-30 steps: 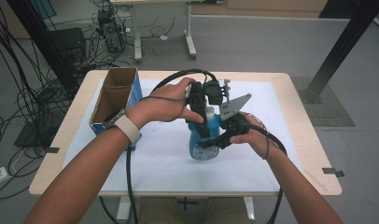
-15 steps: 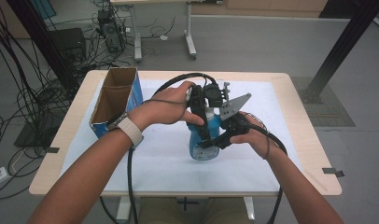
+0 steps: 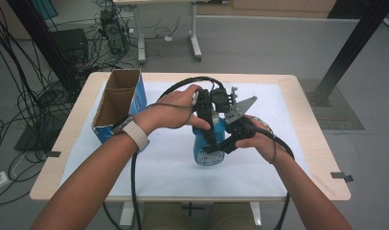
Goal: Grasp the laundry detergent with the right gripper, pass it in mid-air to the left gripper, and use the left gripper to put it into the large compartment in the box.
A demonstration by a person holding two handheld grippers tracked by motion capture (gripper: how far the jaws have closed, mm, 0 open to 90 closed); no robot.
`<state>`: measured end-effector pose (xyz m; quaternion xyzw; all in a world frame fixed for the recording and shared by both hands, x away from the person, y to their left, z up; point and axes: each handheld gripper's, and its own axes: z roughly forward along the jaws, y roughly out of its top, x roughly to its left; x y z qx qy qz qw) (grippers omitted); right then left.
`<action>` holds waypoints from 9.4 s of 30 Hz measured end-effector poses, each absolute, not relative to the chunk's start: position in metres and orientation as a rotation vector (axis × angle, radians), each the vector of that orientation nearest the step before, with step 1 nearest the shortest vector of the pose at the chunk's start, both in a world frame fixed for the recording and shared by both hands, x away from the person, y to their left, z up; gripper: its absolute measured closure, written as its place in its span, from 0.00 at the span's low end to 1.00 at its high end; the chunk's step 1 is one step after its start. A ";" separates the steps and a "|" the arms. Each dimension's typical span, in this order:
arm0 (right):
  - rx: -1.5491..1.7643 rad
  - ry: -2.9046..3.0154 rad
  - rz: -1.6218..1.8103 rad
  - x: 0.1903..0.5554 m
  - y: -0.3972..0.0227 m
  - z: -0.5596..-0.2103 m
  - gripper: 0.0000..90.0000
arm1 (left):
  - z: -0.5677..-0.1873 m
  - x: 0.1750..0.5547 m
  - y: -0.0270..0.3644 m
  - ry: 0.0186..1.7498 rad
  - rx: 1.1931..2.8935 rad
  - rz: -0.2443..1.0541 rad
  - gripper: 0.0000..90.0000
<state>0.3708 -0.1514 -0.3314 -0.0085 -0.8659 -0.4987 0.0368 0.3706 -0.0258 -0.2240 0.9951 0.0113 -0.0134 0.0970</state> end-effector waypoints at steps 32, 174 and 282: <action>-0.018 -2.656 -1.509 0.370 -0.150 -0.333 0.48 | -0.234 0.370 -0.026 0.027 2.967 -0.081 0.42; 0.037 -2.675 -1.490 0.365 -0.142 -0.334 0.47 | -0.236 0.365 -0.014 0.092 2.952 -0.091 0.42; -0.490 -3.032 -0.957 0.377 -0.278 -0.311 0.07 | -0.165 0.391 0.015 0.853 2.834 0.202 0.41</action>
